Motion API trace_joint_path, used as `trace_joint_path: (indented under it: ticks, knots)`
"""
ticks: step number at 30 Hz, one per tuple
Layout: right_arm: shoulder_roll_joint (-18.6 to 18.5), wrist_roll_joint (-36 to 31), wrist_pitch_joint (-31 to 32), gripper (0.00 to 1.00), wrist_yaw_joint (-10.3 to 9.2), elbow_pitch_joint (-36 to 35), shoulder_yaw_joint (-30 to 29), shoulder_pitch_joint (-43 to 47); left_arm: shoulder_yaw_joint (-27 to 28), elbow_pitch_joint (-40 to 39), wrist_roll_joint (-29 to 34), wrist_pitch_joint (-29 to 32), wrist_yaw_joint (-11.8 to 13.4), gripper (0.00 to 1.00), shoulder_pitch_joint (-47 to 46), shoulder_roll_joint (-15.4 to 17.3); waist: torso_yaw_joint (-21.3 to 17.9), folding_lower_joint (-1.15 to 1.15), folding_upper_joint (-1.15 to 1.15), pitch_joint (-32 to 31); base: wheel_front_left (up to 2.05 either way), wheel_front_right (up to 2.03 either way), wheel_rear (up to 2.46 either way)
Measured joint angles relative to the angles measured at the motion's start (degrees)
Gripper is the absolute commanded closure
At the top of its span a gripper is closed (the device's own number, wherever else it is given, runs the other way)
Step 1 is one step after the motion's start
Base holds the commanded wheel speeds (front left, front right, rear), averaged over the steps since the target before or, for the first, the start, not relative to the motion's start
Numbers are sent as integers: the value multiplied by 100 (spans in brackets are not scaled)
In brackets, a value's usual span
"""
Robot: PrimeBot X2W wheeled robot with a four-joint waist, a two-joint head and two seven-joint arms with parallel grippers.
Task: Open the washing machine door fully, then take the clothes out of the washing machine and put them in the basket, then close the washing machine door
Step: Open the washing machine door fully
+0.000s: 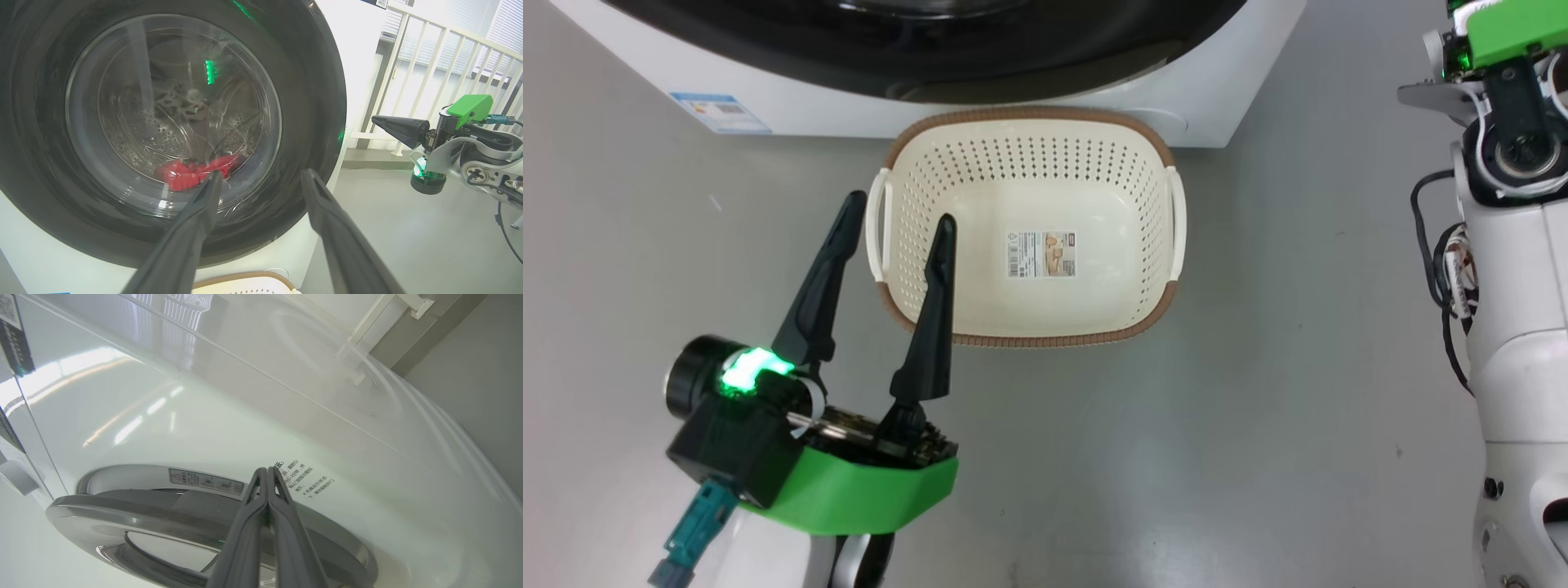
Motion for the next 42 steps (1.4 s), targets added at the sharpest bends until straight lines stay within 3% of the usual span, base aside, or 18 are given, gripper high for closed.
trace_joint_path:
  ticks: [5,12,42]
  knots:
    - [-1,612,855,100,0,2,-37,-208,-64,-7,0,0,8,0,-69,0,52,0,0,170,0,0,0]
    - [-42,713,1484,100,0,16,-33,-491,-115,2,-36,0,8,0,-118,0,124,0,0,316,0,0,0]
    - [-88,279,2522,100,0,567,-208,-1472,-199,15,-282,0,88,0,-344,-3,387,0,0,716,0,0,0]
